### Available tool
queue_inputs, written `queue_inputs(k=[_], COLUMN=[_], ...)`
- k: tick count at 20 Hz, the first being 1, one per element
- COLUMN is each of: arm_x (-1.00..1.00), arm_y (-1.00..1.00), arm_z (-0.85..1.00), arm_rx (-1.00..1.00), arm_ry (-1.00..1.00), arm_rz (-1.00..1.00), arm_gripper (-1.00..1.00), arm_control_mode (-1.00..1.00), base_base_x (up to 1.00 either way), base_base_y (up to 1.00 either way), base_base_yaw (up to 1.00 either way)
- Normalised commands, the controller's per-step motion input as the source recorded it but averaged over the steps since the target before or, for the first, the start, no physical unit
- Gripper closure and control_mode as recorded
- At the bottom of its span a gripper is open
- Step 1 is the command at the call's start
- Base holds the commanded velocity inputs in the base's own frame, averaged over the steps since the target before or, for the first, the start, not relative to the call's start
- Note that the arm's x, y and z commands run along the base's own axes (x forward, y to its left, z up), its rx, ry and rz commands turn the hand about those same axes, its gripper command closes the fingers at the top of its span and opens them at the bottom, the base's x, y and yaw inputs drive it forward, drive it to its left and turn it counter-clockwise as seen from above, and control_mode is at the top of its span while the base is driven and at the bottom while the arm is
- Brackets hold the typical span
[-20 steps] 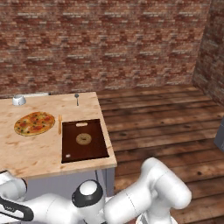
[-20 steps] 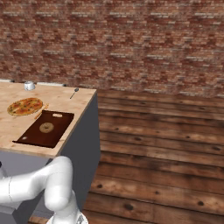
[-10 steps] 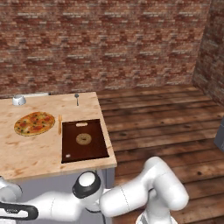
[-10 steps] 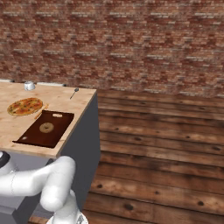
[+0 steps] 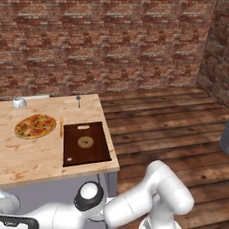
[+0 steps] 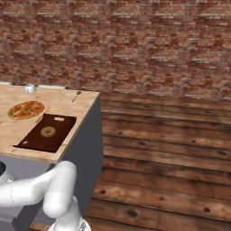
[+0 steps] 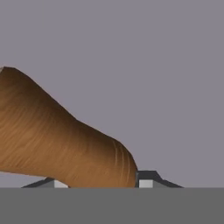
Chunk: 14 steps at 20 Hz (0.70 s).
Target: Take the pizza cutter from the drawer on the left and place it on the dining counter for cutting.
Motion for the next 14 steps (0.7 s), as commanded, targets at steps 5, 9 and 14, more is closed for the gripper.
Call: queue_inputs(k=[5,9,14], arm_x=[-0.37,-0.29,-0.23], arm_y=[0.0,0.0,-0.03], arm_z=[0.46,0.69,0.72], arm_rx=[0.0,0.0,0.0], arm_ry=[-0.06,-0.04,-0.01], arm_rz=[0.0,0.0,0.0], arm_gripper=[1.0,1.0,1.0], arm_control_mode=[-1.0,-1.0,-1.0], base_base_x=[0.0,0.0,0.0], base_base_y=[0.0,0.0,0.0], base_base_yaw=[0.0,0.0,0.0])
